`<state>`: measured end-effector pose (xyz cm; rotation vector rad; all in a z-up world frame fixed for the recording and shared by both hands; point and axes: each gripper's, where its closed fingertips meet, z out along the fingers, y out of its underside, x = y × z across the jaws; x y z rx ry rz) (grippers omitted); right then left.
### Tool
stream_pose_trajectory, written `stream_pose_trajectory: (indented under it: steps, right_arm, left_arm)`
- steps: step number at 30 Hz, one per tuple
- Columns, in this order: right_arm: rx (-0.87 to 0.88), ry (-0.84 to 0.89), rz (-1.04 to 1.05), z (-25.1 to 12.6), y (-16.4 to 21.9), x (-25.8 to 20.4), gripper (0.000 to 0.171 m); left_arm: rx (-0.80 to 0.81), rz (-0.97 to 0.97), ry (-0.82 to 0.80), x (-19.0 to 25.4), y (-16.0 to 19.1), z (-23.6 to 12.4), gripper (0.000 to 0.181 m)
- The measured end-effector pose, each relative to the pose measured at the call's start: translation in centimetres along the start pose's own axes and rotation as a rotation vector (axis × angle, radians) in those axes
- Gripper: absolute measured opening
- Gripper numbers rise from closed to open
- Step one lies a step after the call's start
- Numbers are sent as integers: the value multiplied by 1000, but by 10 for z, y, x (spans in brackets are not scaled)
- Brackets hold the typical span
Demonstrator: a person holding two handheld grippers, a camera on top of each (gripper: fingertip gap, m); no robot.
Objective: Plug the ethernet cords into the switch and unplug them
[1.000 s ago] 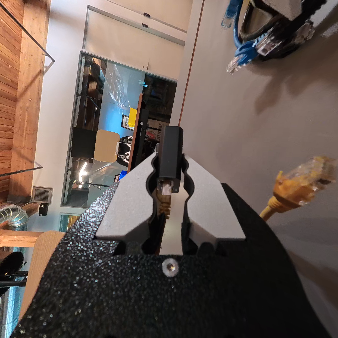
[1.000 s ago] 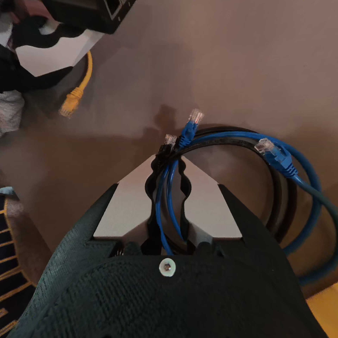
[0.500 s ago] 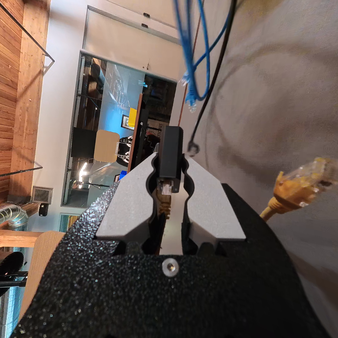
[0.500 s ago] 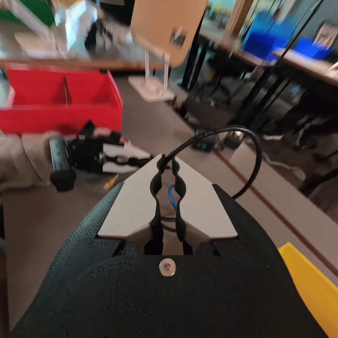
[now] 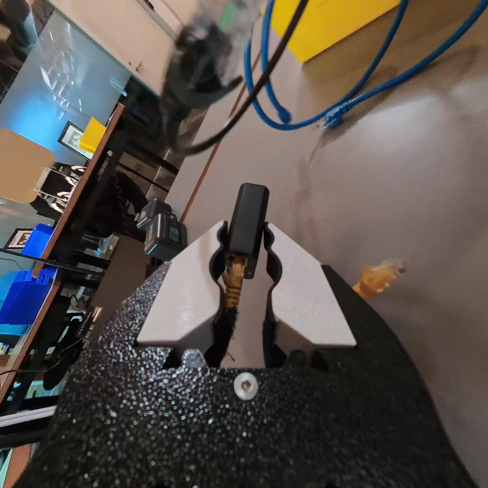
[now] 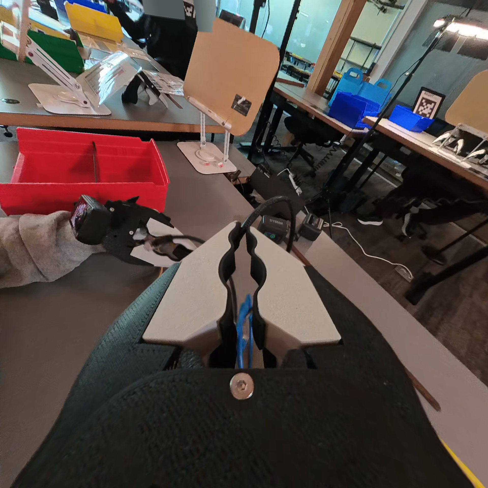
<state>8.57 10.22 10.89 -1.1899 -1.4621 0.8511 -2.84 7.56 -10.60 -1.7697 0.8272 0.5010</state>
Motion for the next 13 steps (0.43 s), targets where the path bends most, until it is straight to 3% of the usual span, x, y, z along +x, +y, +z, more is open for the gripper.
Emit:
stream_pose_trajectory:
  steps: [3,7,13]
  right_arm:
    - [-1,-12,21,-1,11,-1,2]
    - [25,12,8,-8,11,0,1]
    - [-28,17,-40,-5,28,-11,1]
  left_arm:
    - [-37,12,12,3,7,4,27]
    - [-114,-32,89,11,17,4,49]
    - [-123,-152,120,15,12,-21,64]
